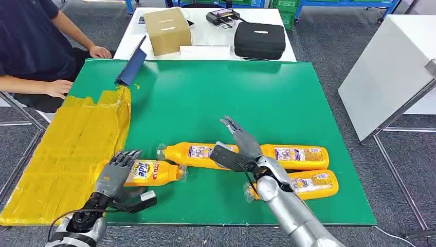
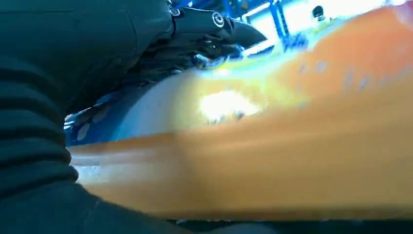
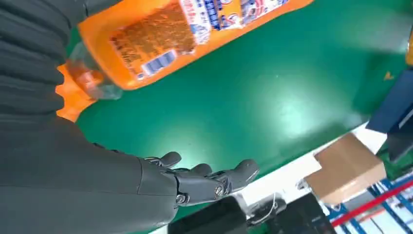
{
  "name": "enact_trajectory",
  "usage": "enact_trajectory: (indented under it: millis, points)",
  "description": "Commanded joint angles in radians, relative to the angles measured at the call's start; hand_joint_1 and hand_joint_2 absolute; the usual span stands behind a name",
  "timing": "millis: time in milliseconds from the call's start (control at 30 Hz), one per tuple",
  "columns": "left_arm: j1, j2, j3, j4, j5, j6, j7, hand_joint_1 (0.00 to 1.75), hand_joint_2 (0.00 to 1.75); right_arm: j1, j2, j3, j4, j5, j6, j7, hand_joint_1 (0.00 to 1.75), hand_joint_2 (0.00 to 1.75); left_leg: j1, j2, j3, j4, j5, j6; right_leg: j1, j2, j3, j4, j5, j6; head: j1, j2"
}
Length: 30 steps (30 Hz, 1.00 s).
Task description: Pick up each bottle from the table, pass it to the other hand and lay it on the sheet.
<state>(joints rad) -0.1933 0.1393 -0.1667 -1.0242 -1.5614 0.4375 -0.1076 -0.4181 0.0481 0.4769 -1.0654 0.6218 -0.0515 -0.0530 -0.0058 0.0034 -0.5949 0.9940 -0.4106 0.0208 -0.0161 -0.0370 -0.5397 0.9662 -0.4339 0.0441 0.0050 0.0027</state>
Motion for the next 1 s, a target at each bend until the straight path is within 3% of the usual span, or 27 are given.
enact_trajectory:
  millis: [33, 200, 400, 533, 967, 1000]
  points:
    - [-0.058, 0.052, -0.088, 0.147, -0.009, -0.014, 0.01, 0.0, 0.0, -0.094, 0.017, 0.054, 0.178, -0.002, 0.003, 0.005, 0.0, 1.75, 0.001, 0.002, 0.001, 0.0, 0.0, -0.002, 0.001, 0.005, 0.001, 0.0, 0.0, -0.002, 0.0, 0.0]
    - [-0.081, 0.102, -0.117, 0.205, -0.005, -0.089, 0.019, 0.0, 0.0, -0.103, 0.022, 0.078, 0.203, -0.003, 0.003, 0.013, 0.0, 1.75, 0.002, 0.002, 0.001, 0.0, 0.0, -0.003, 0.001, 0.006, 0.0, 0.0, 0.001, -0.003, 0.0, 0.0]
    - [-0.119, 0.156, -0.125, 0.235, 0.099, -0.155, -0.085, 0.0, 0.0, -0.151, 0.036, 0.114, 0.323, 0.003, 0.032, 0.021, 0.0, 1.75, 0.003, 0.004, 0.001, 0.0, 0.002, -0.006, 0.003, 0.01, -0.002, 0.001, 0.002, -0.005, 0.0, 0.0]
    - [-0.133, 0.141, -0.117, 0.175, 0.275, -0.193, -0.194, 0.0, 0.0, -0.198, 0.05, 0.161, 0.456, 0.026, 0.057, 0.035, 0.0, 1.75, 0.002, 0.004, 0.002, -0.001, 0.004, -0.006, 0.002, 0.009, -0.003, 0.004, 0.005, -0.007, 0.0, 0.0]
    - [-0.126, 0.143, -0.125, 0.163, 0.285, -0.202, -0.188, 0.0, 0.0, -0.201, 0.052, 0.164, 0.464, 0.026, 0.054, 0.031, 0.0, 1.75, 0.003, 0.001, -0.002, 0.0, 0.01, -0.011, 0.004, 0.006, -0.008, 0.008, 0.008, -0.011, 0.0, 0.0]
    - [-0.124, 0.129, -0.1, 0.156, 0.363, -0.198, -0.235, 0.0, 0.0, -0.204, 0.051, 0.174, 0.473, 0.032, 0.063, 0.039, 0.0, 1.75, 0.003, 0.0, -0.001, 0.0, 0.01, -0.011, 0.004, 0.004, -0.007, 0.008, 0.007, -0.011, 0.0, 0.0]
